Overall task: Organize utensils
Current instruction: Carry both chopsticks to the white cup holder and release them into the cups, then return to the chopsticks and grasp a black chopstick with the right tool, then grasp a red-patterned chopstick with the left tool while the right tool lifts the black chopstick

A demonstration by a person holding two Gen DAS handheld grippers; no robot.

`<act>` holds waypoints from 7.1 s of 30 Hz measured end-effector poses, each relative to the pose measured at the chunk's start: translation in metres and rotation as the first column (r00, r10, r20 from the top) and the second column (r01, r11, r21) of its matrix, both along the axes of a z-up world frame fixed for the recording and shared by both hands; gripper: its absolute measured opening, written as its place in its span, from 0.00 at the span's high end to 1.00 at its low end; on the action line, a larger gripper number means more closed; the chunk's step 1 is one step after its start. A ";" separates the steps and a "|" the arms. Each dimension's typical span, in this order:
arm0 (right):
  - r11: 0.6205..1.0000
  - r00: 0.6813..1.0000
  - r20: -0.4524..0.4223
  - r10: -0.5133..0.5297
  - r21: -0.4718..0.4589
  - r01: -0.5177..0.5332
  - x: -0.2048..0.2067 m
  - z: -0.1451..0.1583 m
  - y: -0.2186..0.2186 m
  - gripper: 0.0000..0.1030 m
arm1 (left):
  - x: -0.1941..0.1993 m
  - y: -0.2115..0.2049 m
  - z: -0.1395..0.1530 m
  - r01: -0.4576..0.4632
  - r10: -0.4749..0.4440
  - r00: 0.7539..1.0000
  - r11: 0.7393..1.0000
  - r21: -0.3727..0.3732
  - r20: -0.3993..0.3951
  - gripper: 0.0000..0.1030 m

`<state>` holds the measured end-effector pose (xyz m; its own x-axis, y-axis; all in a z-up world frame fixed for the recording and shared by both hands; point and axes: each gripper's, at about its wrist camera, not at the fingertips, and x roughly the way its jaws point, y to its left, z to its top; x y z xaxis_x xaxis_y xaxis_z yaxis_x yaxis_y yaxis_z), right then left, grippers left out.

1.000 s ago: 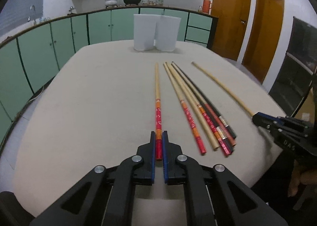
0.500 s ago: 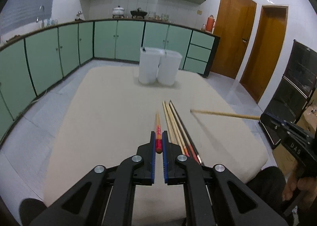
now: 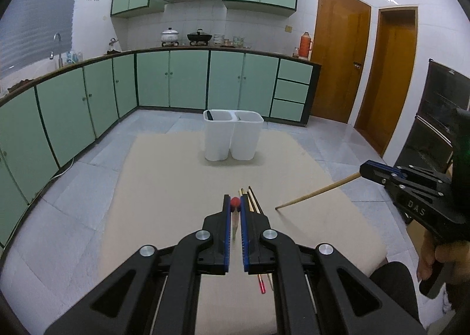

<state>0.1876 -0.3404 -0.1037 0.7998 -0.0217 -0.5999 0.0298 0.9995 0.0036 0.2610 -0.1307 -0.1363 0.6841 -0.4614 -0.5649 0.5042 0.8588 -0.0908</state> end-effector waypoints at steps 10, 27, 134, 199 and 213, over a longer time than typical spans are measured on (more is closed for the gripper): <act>0.999 0.996 -0.073 0.053 0.007 -0.053 0.039 0.020 -0.007 0.94 | 0.019 -0.004 0.021 0.017 -0.017 1.000 1.000 0.009 0.019 0.94; 0.993 0.984 -0.134 0.118 0.001 -0.119 0.078 0.078 -0.013 0.94 | 0.075 -0.014 0.071 0.081 -0.081 0.997 0.997 0.003 0.013 0.94; 0.995 0.990 -0.137 0.016 0.098 -0.002 -0.020 -0.184 0.010 0.94 | -0.023 -0.037 -0.179 0.119 -0.110 0.992 0.976 0.183 -0.059 0.39; 0.994 0.992 0.078 -0.099 0.047 0.096 -0.055 -0.036 0.001 0.94 | -0.022 -0.008 -0.049 0.039 -0.039 0.999 0.999 0.002 0.036 0.95; 0.986 0.991 0.033 -0.128 0.113 0.124 -0.050 -0.058 -0.005 0.94 | -0.012 -0.015 -0.171 0.096 -0.077 0.986 0.987 0.131 -0.147 0.67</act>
<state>0.1377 -0.3453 -0.1620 0.8180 -0.0595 -0.5721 0.1533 0.9812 0.1172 0.2490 -0.1462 -0.3069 0.5542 -0.4265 -0.7148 0.5677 0.8217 -0.0502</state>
